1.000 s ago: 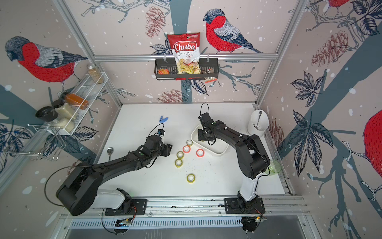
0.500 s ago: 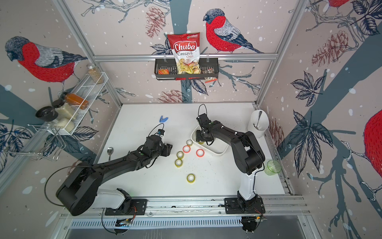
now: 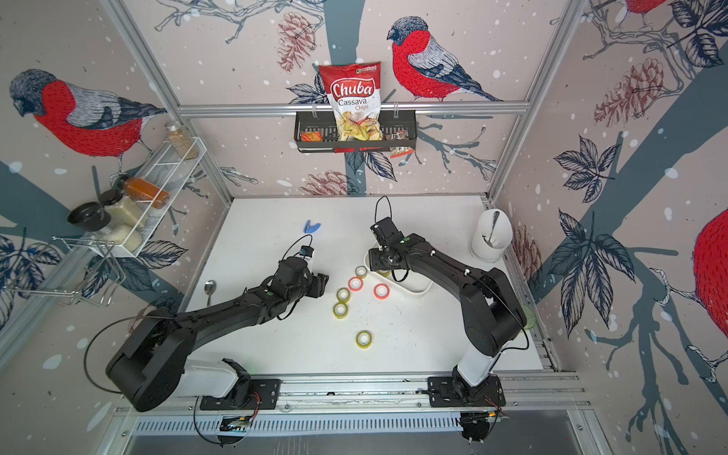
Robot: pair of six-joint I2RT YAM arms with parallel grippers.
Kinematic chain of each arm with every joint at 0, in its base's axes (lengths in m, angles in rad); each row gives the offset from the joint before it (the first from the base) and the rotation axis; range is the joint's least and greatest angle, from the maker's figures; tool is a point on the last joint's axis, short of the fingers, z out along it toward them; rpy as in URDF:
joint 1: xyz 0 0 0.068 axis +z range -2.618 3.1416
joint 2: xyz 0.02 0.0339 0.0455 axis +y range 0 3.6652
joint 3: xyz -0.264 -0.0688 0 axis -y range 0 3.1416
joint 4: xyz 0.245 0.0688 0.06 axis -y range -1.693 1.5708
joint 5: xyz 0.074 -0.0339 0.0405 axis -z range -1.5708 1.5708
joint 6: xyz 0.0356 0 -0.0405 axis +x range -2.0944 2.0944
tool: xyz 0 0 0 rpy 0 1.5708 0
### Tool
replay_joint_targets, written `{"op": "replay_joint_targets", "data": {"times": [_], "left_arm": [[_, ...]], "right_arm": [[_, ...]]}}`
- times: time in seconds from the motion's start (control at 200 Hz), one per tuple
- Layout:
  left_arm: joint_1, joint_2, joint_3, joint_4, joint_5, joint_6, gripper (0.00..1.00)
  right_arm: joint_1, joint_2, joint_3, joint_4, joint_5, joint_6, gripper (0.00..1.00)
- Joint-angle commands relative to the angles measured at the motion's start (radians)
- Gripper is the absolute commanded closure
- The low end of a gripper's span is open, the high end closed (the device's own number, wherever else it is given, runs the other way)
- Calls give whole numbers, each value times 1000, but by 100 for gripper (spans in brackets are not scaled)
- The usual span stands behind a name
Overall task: Put the transparent tape into the storage box
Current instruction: Place the tape in the storage box, then pick up the tape from the center of the board.
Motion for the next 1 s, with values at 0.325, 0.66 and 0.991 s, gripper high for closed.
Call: {"op": "replay_joint_targets", "data": {"times": [0.325,0.66,0.991], "left_arm": [[2,-22,-4,21,12,1,37],[3,-19,-1,20,15,0,37],[2,-14,4,15,9,2,37]], "right_arm": [[229,-163,-203,-81,13,27,32],[373,-171,-311,-53,-86,-68,28],[431,-88,-284,-58,-90,-87,27]]}}
